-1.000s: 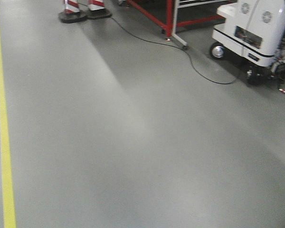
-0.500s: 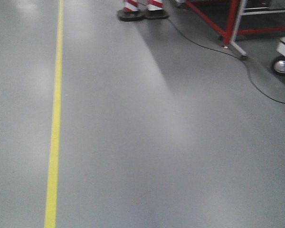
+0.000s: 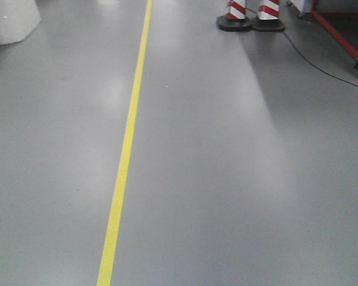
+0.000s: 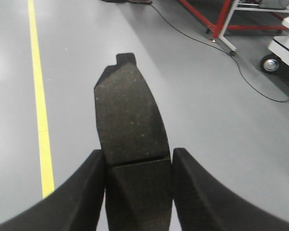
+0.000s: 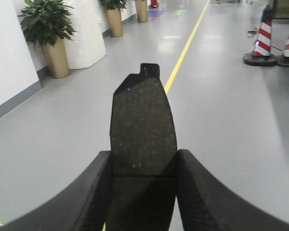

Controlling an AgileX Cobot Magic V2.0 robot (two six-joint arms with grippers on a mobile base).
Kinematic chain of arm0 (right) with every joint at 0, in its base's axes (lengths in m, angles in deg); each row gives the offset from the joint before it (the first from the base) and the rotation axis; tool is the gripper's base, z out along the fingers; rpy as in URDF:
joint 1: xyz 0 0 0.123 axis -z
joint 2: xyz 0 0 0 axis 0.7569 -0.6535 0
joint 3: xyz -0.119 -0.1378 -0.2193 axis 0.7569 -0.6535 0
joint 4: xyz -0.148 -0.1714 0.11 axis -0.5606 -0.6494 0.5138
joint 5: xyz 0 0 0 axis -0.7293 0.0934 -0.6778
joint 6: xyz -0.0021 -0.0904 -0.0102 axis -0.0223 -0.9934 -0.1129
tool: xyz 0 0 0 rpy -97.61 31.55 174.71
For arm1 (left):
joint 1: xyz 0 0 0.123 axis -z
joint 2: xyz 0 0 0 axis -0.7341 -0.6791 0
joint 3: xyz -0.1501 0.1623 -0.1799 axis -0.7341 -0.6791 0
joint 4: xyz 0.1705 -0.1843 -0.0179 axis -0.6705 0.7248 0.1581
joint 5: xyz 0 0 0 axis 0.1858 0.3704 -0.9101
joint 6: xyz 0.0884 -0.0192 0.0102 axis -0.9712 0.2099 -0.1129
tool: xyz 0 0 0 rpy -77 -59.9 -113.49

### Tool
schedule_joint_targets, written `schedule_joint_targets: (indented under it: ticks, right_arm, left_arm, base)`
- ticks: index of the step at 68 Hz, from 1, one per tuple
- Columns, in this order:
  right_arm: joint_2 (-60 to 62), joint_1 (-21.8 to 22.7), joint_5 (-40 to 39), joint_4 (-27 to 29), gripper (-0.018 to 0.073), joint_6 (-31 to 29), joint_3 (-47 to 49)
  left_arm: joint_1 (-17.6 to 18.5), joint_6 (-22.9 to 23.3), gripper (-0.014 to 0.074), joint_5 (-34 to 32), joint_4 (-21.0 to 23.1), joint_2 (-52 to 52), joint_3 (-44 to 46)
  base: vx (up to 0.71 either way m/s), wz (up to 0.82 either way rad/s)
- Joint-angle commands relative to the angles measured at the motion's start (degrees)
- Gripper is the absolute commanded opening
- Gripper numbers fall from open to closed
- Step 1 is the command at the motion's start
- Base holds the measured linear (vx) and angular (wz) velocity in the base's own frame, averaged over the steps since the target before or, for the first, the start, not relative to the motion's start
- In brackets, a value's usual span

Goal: Move and align brake pads A on conveyor
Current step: 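Drive the base along the yellow-lined aisle past striped cones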

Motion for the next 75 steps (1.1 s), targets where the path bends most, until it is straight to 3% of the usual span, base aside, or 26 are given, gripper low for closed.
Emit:
schedule_joint_targets:
  ticks: [1, 75]
  right_arm:
    - [-0.3, 0.1, -5.8, -0.2, 0.0060, -0.2, 1.7]
    - [-0.3, 0.1, -5.8, -0.2, 0.0060, -0.2, 1.7]
  left_arm:
    - [0.2, 0.4, 0.0125, -5.1, -0.9, -0.1, 1.6]
    - [0.2, 0.4, 0.0125, -5.1, -0.9, -0.1, 1.6]
  base:
    - [0.24, 0.31]
    - [0.42, 0.04]
